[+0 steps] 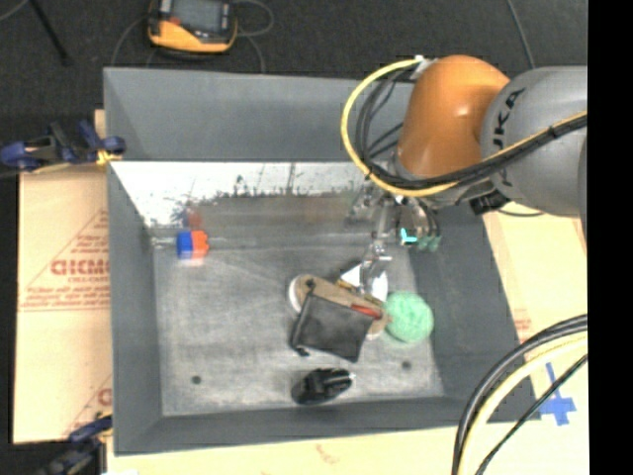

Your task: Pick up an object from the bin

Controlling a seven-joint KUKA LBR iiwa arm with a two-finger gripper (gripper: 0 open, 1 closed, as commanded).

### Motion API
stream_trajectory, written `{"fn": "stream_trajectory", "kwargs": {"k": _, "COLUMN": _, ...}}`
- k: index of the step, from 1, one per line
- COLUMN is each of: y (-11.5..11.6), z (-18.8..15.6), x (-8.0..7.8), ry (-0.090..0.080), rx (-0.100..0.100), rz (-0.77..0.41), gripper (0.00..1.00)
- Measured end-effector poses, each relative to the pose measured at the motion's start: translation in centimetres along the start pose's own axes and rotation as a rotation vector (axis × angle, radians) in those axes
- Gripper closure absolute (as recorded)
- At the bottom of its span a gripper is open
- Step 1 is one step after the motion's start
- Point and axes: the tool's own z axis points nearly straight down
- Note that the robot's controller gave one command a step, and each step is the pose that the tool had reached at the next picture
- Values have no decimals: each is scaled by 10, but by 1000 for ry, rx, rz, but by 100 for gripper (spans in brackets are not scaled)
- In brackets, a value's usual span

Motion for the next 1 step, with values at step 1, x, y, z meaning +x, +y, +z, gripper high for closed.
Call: {"fn": "stream_trajectory", "kwargs": {"k": 1, "y": 0, "z": -4, "x": -2, "ry": -7, "rx": 1, "rz": 0, "gripper": 0}}
